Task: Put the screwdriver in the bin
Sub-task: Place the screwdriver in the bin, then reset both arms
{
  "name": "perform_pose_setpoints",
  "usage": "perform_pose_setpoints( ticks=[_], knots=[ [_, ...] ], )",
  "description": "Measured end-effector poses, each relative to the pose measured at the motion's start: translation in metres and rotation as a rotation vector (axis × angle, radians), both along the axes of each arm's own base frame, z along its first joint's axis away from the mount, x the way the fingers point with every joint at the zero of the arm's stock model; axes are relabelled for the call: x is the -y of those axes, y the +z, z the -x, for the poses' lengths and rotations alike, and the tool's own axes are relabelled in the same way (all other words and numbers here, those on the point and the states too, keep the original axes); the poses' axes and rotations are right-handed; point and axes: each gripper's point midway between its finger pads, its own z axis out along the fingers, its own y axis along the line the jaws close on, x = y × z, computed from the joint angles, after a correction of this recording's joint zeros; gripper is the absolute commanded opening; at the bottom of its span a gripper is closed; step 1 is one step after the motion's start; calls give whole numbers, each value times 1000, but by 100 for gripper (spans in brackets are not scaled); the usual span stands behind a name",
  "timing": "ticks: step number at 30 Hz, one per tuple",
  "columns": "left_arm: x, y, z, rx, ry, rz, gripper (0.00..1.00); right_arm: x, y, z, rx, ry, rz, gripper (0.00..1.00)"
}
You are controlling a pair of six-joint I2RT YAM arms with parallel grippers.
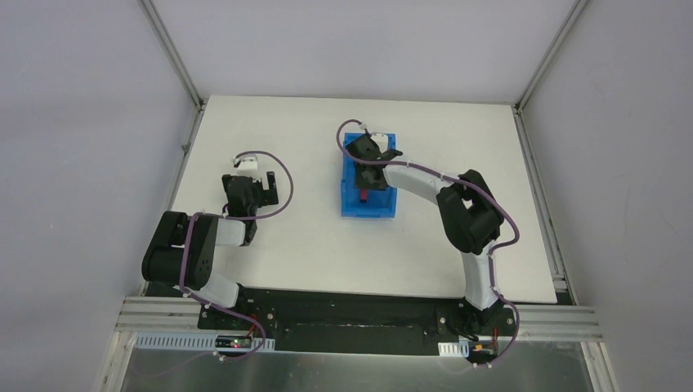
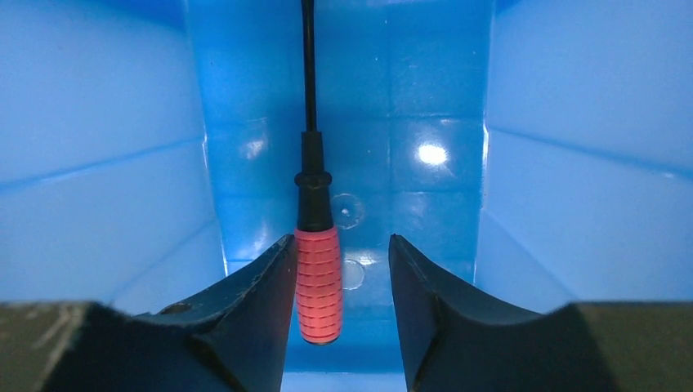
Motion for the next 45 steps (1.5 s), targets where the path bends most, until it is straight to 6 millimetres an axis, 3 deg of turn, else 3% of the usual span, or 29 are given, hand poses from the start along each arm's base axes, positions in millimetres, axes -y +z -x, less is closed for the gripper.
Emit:
perform_pose_setpoints(
  ticks=[6,10,12,14,15,20,26,31,36,45],
  knots=[
    [0,0,0,0,-1,0,99,-2,14,-6,34,12,9,52],
    [0,0,0,0,-1,0,99,-4,40,-10,82,28,0,59],
    [0,0,0,0,0,0,99,-6,60,-13,120,37,-14,66],
    [0,0,0,0,0,0,99,-8,78,-15,155,44,-30,94],
    [0,0,0,0,0,0,99,-9,88,-16,174,49,-38,98],
    [0,0,0,0,0,0,99,-4,127,-18,251,60,-50,98],
    [0,0,0,0,0,0,99,12,156,-17,316,55,-10,98],
    [0,0,0,0,0,0,99,39,177,-17,346,37,36,98],
    [0,0,0,0,-1,0,99,91,199,-17,374,-35,49,98],
    [0,0,0,0,-1,0,99,171,208,-8,358,-147,65,98]
  ],
)
